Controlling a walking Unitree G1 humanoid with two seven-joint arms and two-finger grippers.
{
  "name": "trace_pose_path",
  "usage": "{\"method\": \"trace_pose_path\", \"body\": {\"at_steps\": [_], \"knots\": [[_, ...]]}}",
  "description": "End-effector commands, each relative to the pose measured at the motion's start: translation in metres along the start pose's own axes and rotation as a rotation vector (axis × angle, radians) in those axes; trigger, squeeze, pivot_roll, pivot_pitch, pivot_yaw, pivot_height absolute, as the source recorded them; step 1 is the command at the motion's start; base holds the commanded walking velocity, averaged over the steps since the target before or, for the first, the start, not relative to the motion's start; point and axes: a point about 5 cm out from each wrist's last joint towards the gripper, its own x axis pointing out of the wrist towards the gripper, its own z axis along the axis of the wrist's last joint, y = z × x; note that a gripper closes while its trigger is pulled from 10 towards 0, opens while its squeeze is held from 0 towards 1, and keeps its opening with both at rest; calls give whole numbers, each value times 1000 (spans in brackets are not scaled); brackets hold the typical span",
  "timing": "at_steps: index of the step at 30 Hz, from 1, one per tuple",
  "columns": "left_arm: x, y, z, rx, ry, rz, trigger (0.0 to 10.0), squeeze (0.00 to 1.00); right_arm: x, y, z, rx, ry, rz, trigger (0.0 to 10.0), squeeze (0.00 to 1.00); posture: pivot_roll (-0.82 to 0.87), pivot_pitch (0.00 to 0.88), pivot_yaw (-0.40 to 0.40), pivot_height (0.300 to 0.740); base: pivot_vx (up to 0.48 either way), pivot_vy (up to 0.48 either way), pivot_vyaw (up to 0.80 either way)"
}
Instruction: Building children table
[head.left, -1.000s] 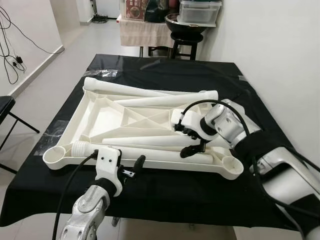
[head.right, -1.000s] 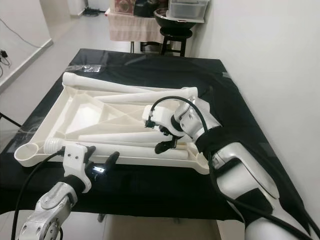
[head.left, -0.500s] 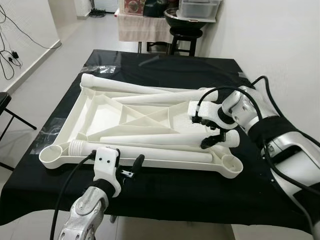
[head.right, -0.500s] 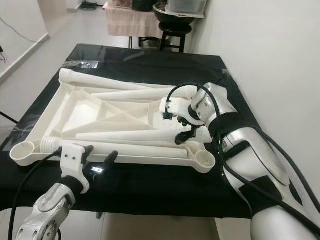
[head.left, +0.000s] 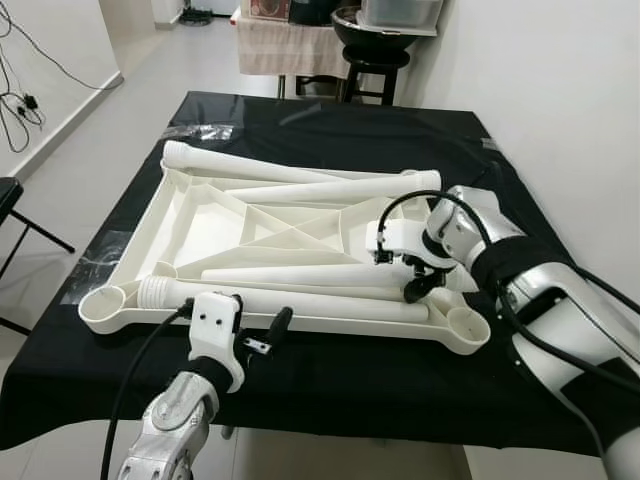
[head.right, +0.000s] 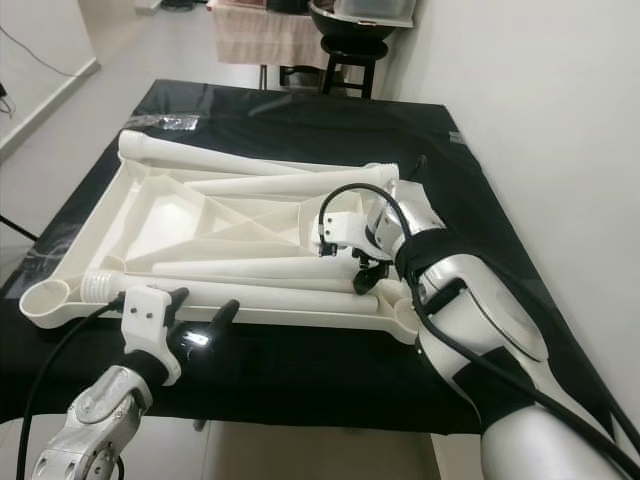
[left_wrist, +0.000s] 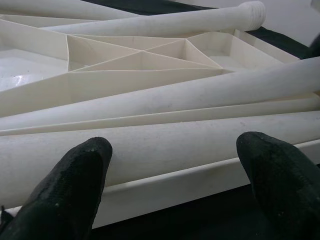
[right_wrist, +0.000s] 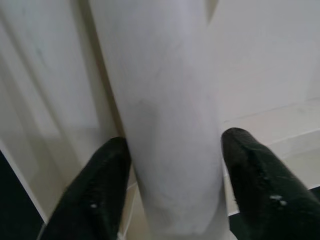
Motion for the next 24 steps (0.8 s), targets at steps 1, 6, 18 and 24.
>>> {"method": "trace_pose_path", "body": {"at_steps": [1, 6, 18, 24], "knots": [[-2, -3, -11, -23, 57, 4, 10000, 0, -5, -5, -3, -14, 35, -34, 0, 0, 35, 147, -126, 740, 0, 0, 0], [-1, -3, -10, -25, 52, 5, 10000, 0, -7, -7, -7, -28, 56, -36, 0, 0, 30, 142, -125, 740, 0, 0, 0], [5, 13, 24, -1, -55, 28, 10000, 0, -35, -22, 4, 101, -220, -97, 0, 0, 30, 133, -115, 740, 0, 0, 0], [11, 20, 54, 5, -143, 21, 10000, 0, -50, -29, -6, 152, -321, -111, 0, 0, 34, 129, -106, 740, 0, 0, 0]]}}
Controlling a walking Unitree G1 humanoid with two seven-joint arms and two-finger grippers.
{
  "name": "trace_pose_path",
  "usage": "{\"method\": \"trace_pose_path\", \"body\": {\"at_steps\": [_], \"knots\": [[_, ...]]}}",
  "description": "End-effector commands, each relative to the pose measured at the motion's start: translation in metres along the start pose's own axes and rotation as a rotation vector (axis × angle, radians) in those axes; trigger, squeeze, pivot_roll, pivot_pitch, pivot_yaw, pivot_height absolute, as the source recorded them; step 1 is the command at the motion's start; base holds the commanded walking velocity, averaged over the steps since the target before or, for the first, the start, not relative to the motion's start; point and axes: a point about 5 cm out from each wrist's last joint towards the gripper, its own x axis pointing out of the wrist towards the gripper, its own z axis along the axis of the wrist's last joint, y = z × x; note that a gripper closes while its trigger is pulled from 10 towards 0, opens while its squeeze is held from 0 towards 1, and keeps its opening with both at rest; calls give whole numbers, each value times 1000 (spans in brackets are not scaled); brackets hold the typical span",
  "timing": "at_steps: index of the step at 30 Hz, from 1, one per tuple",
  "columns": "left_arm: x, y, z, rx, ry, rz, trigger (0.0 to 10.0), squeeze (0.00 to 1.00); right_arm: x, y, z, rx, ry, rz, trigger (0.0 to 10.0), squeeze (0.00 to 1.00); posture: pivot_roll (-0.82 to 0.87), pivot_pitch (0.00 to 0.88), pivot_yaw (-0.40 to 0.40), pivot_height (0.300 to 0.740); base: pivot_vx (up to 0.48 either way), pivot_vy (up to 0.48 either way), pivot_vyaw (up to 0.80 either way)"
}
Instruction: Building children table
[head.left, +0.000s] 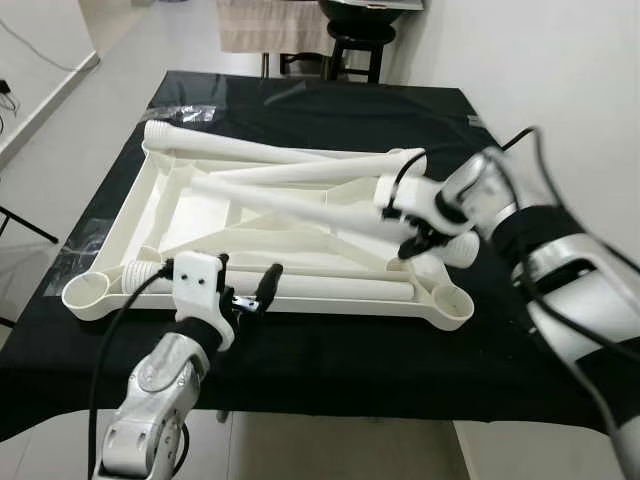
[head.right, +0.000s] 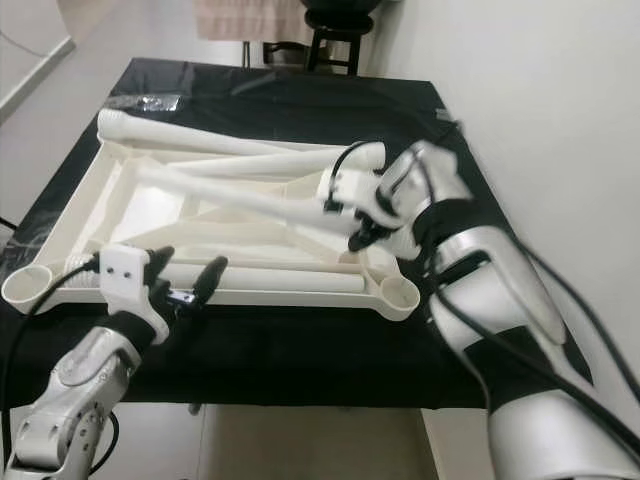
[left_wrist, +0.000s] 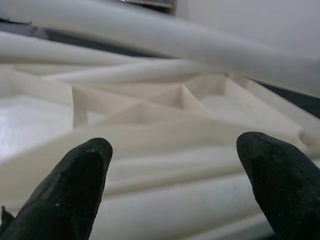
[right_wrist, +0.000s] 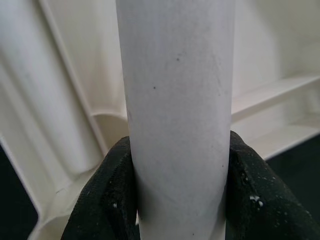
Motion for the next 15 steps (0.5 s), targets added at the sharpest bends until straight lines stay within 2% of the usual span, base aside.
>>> {"method": "trace_pose_path", "body": {"at_steps": [1, 5, 7, 8, 9, 10, 11, 12, 15], "knots": [[-1, 1, 5, -1, -10, -6, 10000, 0, -3, -2, 1, 12, -36, 3, 0, 0, 34, 129, -106, 740, 0, 0, 0], [3, -1, 21, -9, -62, -30, 10000, 0, -13, -8, -6, 68, -96, -27, 0, 0, 32, 128, -106, 740, 0, 0, 0], [6, -1, 32, -33, -102, -39, 10000, 0, -18, -12, -2, 145, -214, -54, 0, 0, 20, 127, -104, 740, 0, 0, 0], [6, -1, 32, -33, -102, -39, 10000, 0, -18, -12, -2, 145, -214, -54, 0, 0, 20, 127, -104, 740, 0, 0, 0], [8, 0, 39, -50, -129, -41, 10000, 0, -20, -14, 3, 201, -309, -74, 0, 0, 21, 122, -100, 740, 0, 0, 0], [8, 0, 39, -50, -129, -41, 10000, 0, -20, -14, 3, 201, -309, -74, 0, 0, 21, 122, -100, 740, 0, 0, 0], [11, 2, 48, -59, -160, -48, 10000, 0, -21, -15, 8, 273, -414, -94, 6824, 0, 21, 121, -98, 740, 0, 0, 0], [14, 4, 57, -69, -193, -54, 10000, 0, -21, -15, 12, 352, -496, -101, 10000, 0, 22, 120, -95, 740, 0, 0, 0], [20, 10, 82, -95, -278, -79, 10000, 0, -16, -15, 20, 509, -699, -138, 10000, 0, 26, 113, -86, 740, 0, 0, 0]]}}
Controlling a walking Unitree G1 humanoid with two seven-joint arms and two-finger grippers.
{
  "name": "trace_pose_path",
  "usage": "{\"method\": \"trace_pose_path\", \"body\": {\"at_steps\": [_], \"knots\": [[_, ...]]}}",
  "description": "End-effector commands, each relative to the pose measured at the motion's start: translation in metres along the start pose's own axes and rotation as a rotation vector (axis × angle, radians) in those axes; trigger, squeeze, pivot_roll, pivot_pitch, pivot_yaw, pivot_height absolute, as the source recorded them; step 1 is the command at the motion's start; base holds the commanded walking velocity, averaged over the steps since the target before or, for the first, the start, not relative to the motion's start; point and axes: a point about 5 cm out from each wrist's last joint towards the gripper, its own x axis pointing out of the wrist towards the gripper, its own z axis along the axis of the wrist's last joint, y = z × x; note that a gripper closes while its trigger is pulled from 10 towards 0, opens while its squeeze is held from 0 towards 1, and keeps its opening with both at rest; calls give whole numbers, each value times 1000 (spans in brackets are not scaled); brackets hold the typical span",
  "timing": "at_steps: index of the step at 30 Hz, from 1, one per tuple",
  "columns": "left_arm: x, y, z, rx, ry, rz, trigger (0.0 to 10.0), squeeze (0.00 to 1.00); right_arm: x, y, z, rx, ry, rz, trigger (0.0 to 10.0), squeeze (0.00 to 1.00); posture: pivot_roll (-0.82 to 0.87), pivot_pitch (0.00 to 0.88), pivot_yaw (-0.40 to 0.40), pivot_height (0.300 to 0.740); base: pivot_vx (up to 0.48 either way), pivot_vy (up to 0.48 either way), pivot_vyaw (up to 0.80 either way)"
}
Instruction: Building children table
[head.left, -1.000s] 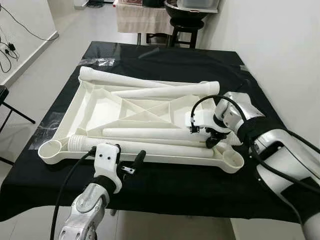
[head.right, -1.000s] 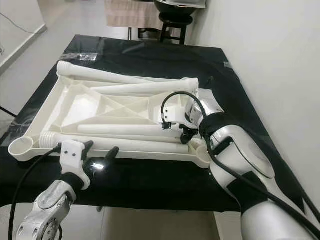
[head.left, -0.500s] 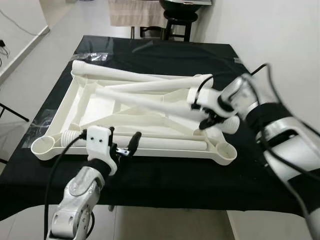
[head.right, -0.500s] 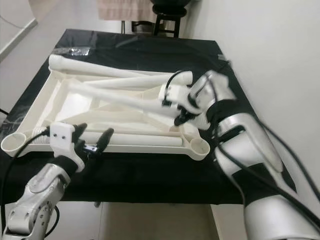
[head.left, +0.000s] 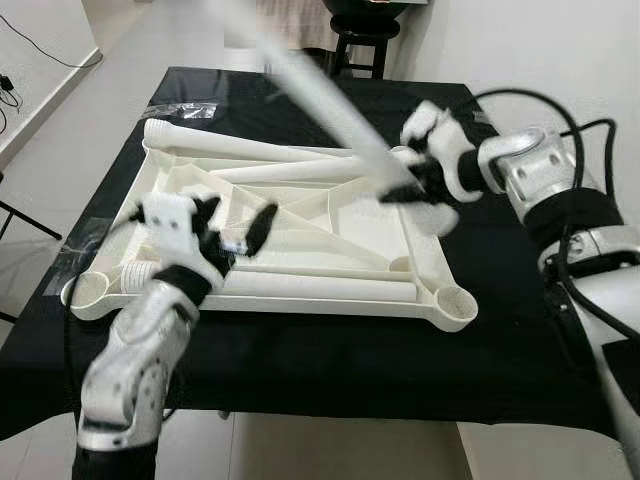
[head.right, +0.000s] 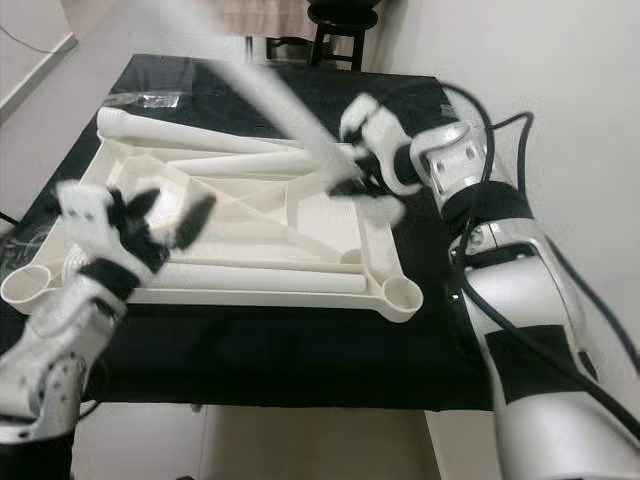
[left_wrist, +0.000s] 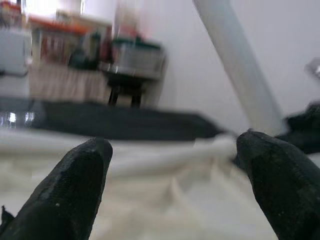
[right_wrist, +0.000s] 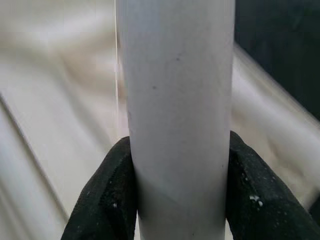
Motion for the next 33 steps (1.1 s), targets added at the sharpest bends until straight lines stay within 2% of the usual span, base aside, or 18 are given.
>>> {"method": "trace_pose_path", "body": {"at_steps": [1, 4, 5, 6, 7, 13, 14, 15, 17, 22, 23, 26, 28, 29, 30, 31, 32, 33], "knots": [[-1, 2, 8, -9, -21, -14, 10000, 0, 1, -1, -3, 83, -75, -27, 10000, 0, 26, 113, -86, 740, 0, 0, 0], [9, 6, 28, -11, -94, -37, 10000, 0, 4, -1, 2, 230, -338, -112, 10000, 0, 32, 106, -84, 740, 0, 0, 0], [9, 6, 28, -11, -94, -37, 10000, 0, 4, -1, 2, 230, -338, -112, 10000, 0, 32, 106, -84, 740, 0, 0, 0], [11, 6, 31, -11, -104, -45, 10000, 0, 4, -1, 4, 258, -411, -135, 10000, 0, 35, 105, -81, 740, 0, 0, 0], [14, 6, 36, -28, -127, -71, 10000, 1000, 5, 1, 5, 261, -487, -177, 10000, 0, 35, 102, -76, 740, 0, 0, 0], [26, 3, 55, -126, -203, -129, 10000, 1000, 18, 19, 0, 199, -518, -208, 10000, 0, 42, 95, -68, 740, 0, 0, 0], [34, 1, 67, -140, -234, -161, 10000, 1000, 23, 32, 3, 138, -521, -185, 10000, 0, 49, 97, -61, 740, 0, 0, 0], [34, 1, 67, -140, -234, -161, 10000, 1000, 23, 32, 3, 138, -521, -185, 10000, 0, 49, 97, -61, 740, 0, 0, 0], [41, -1, 78, -149, -261, -184, 10000, 1000, 29, 45, 3, 52, -507, -166, 10000, 0, 47, 95, -54, 740, 0, 0, 0], [44, -4, 81, -159, -267, -198, 10000, 1000, 32, 49, 2, 23, -504, -161, 10000, 0, 48, 98, -51, 740, 0, 0, 0], [44, -5, 81, -159, -261, -203, 10000, 1000, 34, 54, 0, -28, -486, -149, 10000, 0, 48, 98, -50, 740, 0, 0, 0], [44, -5, 80, -157, -253, -206, 10000, 1000, 35, 59, -2, -70, -474, -142, 10000, 0, 48, 98, -48, 740, 0, 0, 0], [45, -6, 79, -158, -228, -232, 10000, 1000, 39, 70, -8, -179, -437, -115, 10000, 0, 51, 95, -44, 740, 0, 0, 0], [45, -6, 79, -158, -228, -232, 10000, 1000, 39, 70, -8, -179, -437, -115, 10000, 0, 51, 95, -44, 740, 0, 0, 0], [45, -7, 79, -155, -223, -245, 10000, 651, 41, 73, -10, -204, -428, -103, 10000, 0, 51, 94, -42, 740, 0, 0, 0], [45, -8, 79, -154, -219, -253, 10000, 651, 41, 76, -11, -217, -421, -97, 10000, 0, 51, 94, -42, 740, 0, 0, 0], [45, -10, 79, -154, -220, -268, 10000, 0, 41, 80, -12, -238, -411, -76, 10000, 0, 51, 92, -43, 740, 0, 0, 0], [45, -11, 80, -152, -221, -279, 10000, 0, 42, 84, -12, -259, -405, -55, 10000, 0, 51, 91, -43, 740, 0, 0, 0]]}}
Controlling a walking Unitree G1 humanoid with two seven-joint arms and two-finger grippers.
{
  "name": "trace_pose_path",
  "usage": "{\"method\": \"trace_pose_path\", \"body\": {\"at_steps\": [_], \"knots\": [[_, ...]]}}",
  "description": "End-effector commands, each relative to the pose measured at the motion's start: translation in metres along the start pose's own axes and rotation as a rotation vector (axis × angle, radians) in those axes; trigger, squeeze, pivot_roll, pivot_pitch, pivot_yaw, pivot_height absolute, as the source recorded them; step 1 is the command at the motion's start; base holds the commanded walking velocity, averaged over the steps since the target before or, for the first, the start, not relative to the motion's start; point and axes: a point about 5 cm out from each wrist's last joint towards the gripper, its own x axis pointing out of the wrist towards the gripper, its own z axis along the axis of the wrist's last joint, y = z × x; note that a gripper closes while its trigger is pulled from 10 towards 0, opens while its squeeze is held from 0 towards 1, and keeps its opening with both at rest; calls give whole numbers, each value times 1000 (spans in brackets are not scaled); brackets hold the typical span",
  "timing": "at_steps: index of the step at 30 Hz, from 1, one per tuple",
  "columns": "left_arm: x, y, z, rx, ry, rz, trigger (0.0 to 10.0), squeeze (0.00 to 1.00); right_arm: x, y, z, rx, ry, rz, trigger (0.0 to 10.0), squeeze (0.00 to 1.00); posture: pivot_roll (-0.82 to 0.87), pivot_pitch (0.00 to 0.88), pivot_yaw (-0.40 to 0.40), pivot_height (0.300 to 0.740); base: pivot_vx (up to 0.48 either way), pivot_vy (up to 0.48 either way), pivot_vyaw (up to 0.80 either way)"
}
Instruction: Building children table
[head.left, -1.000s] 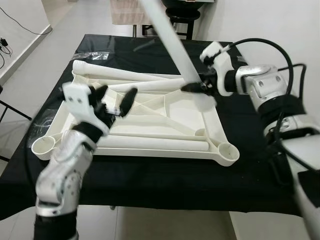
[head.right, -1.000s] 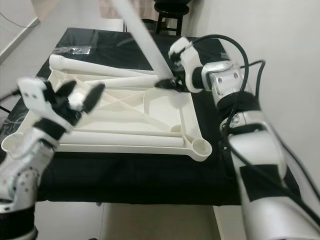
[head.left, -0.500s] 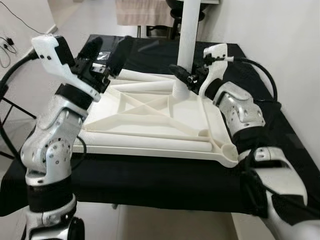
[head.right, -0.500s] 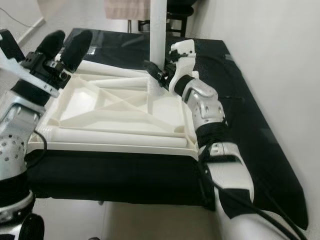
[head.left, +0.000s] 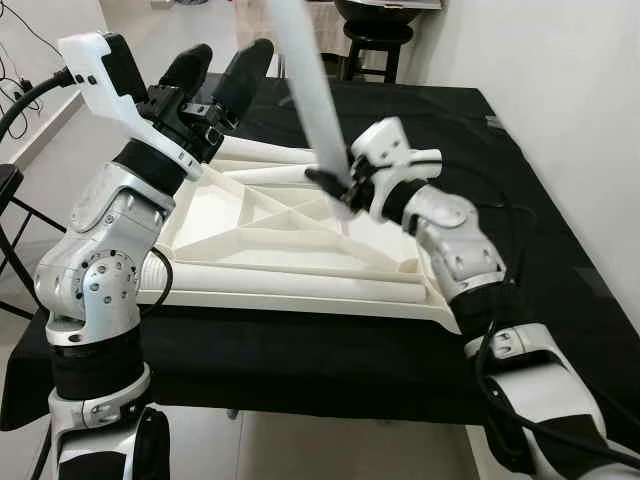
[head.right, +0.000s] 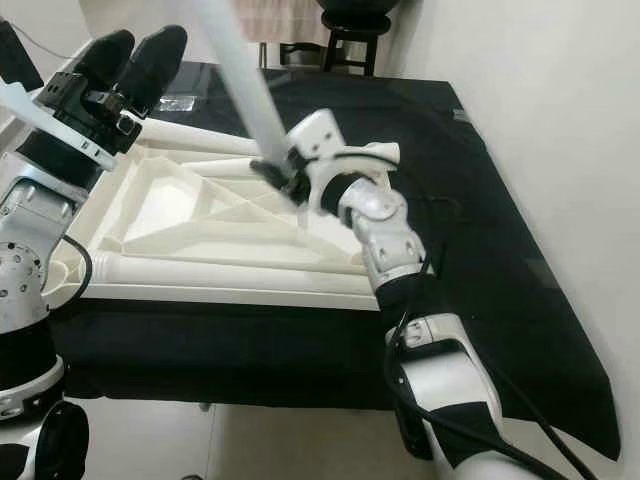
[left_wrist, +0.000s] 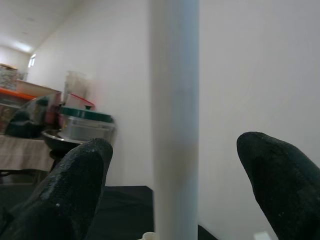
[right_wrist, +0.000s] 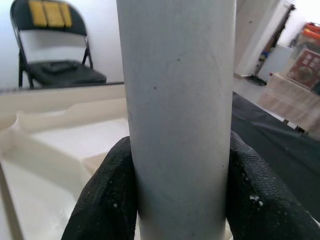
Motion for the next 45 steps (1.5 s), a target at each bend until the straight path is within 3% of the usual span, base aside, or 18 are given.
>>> {"method": "trace_pose_path", "body": {"at_steps": [1, 11, 19, 20, 21, 32, 38, 39, 40, 45], "knots": [[2, -4, 0, 2, 15, -36, 10000, 0, 1, 4, 8, -47, -28, 33, 10000, 0, 51, 91, -43, 740, 0, 0, 0], [9, -4, 1, -3, 8, -48, 10000, 0, 1, 20, 3, -73, -2, 123, 10000, 0, 43, 82, -38, 740, 0, 0, 0], [14, -2, 7, 46, -16, -50, 10000, 0, -2, 37, -1, -104, 7, 228, 10000, 0, 29, 80, -44, 740, 0, 0, 0], [15, -3, 9, 49, -27, -56, 3490, 0, -3, 39, -1, -99, 6, 235, 10000, 0, 28, 80, -43, 740, 0, 0, 0], [16, -4, 12, 38, -47, -68, 0, 0, -3, 39, -1, -94, 5, 238, 10000, 0, 28, 80, -43, 740, 0, 0, 0], [29, -4, 23, 46, -79, -117, 0, 0, -2, 40, -1, -76, 11, 236, 10000, 0, 32, 96, -43, 740, 0, 0, 0], [37, -5, 22, 37, -47, -179, 0, 0, -1, 37, 3, -10, -20, 212, 10000, 0, 34, 99, -45, 740, 0, 0, 0], [38, -6, 22, 35, -37, -203, 0, 0, -1, 36, 3, 7, -28, 208, 10000, 212, 33, 106, -33, 740, 0, 0, 0], [39, -7, 22, 30, -28, -225, 0, 0, -2, 35, 2, 38, -28, 216, 10000, 1000, 33, 106, -33, 740, 0, 0, 0], [42, -12, 17, -9, 46, -379, 0, 0, -6, 39, 5, 57, -65, 292, 10000, 1000, 35, 108, -39, 740, 0, 0, 0]]}}
